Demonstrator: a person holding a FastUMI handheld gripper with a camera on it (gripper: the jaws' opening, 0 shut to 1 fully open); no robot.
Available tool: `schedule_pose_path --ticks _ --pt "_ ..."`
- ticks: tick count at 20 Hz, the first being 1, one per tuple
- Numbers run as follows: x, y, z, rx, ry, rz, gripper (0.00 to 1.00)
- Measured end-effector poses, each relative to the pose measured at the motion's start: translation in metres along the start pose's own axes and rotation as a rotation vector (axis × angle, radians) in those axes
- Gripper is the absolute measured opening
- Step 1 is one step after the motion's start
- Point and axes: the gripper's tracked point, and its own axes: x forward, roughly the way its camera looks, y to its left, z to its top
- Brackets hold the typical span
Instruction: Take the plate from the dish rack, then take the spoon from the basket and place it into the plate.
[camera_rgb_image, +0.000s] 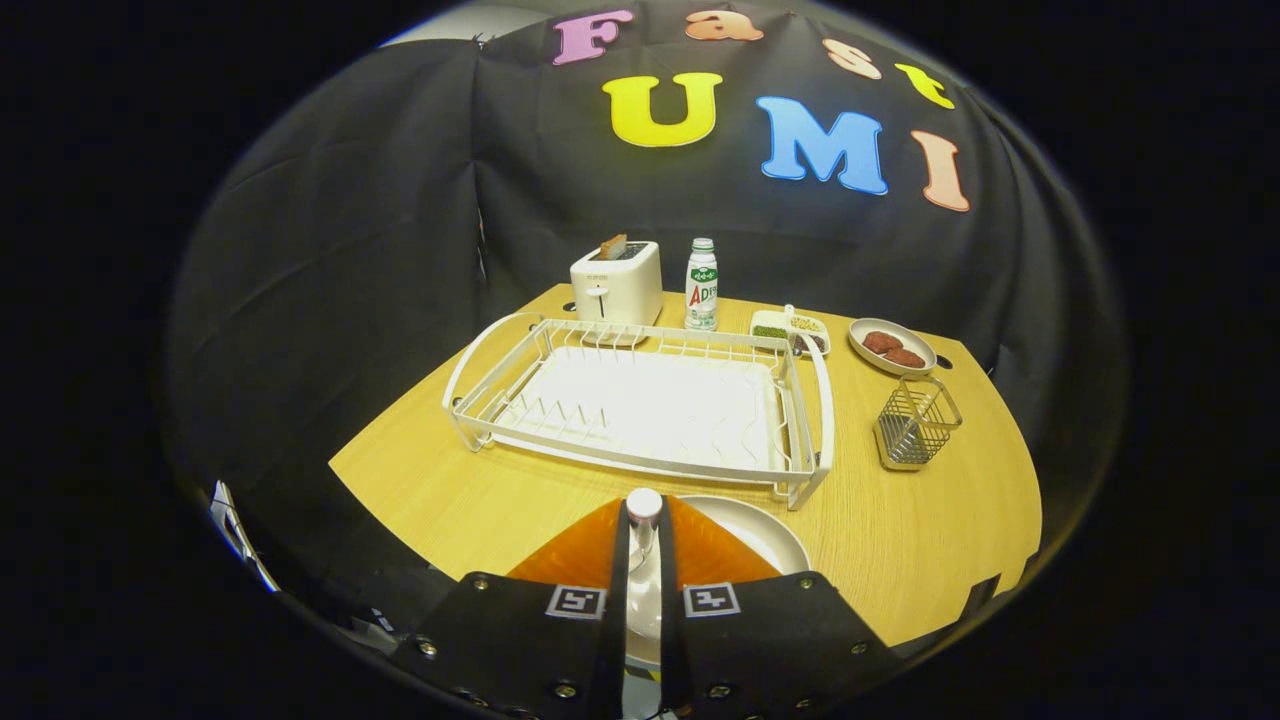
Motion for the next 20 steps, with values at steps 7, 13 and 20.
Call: schedule_pose_path --ticks 7,13,20 --pt "0.001 -0.016 0.012 -0.011 -0.038 -0.041 0.25" --pt "-0.007 -0.038 0.035 0.003 -0.098 -0.103 0.27" --pt "-0.015 -0.051 0.058 0.015 -0.145 -0.141 0.27"
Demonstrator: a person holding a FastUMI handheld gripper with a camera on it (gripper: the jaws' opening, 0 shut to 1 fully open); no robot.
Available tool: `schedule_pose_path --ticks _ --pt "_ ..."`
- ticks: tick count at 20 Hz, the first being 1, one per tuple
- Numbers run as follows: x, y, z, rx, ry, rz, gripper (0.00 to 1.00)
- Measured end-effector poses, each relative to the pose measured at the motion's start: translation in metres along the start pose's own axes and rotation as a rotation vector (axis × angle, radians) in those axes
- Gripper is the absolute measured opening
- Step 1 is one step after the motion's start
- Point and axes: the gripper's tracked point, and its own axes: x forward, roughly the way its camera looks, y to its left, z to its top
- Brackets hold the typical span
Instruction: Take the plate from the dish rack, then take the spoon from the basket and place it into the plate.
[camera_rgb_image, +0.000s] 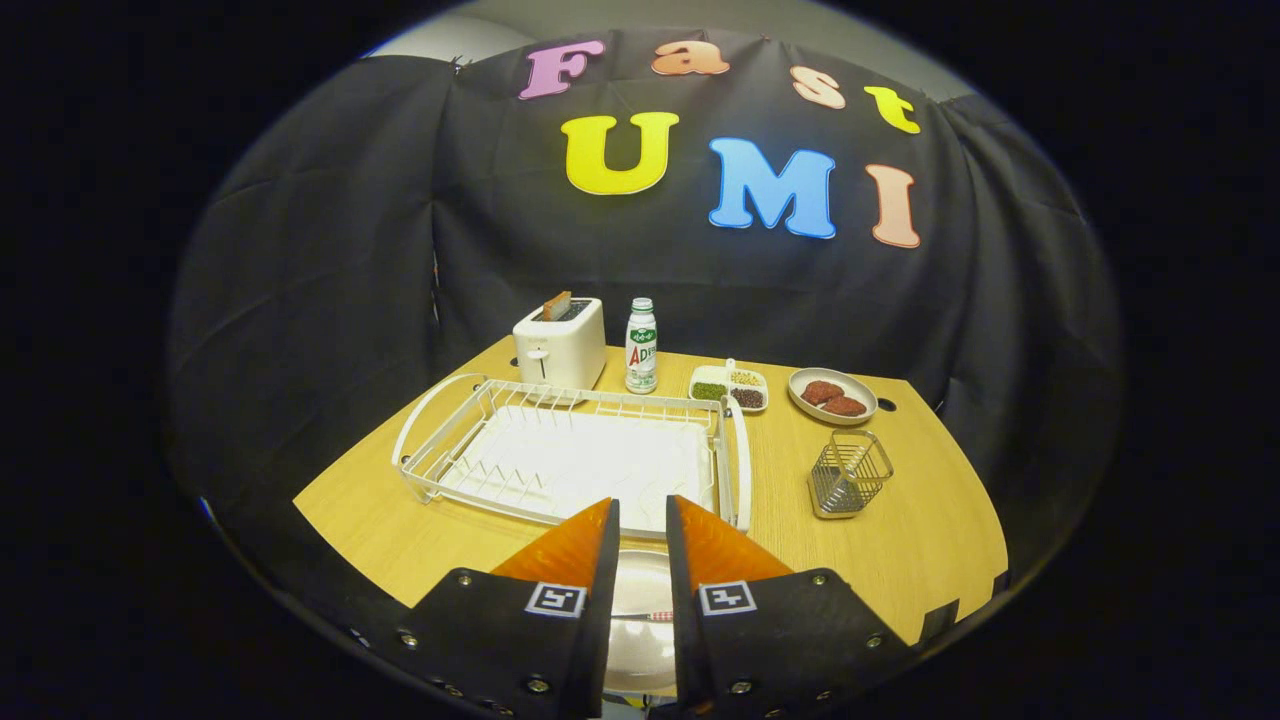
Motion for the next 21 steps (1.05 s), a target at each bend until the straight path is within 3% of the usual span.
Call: schedule_pose_path --ticks 5,12,15,18,21 --pt "-0.016 -0.021 0.052 0.003 -0.11 -0.047 0.27" --pt "-0.05 -0.066 0.166 -0.036 -0.397 -0.164 0.27" --pt "-0.058 -0.069 0.191 -0.05 -0.474 -0.166 0.27" --pt "-0.063 -0.083 0.2 -0.032 -0.488 -0.208 0.8" --pt "-0.063 -0.089 0.204 0.013 -0.495 -0.214 0.8"
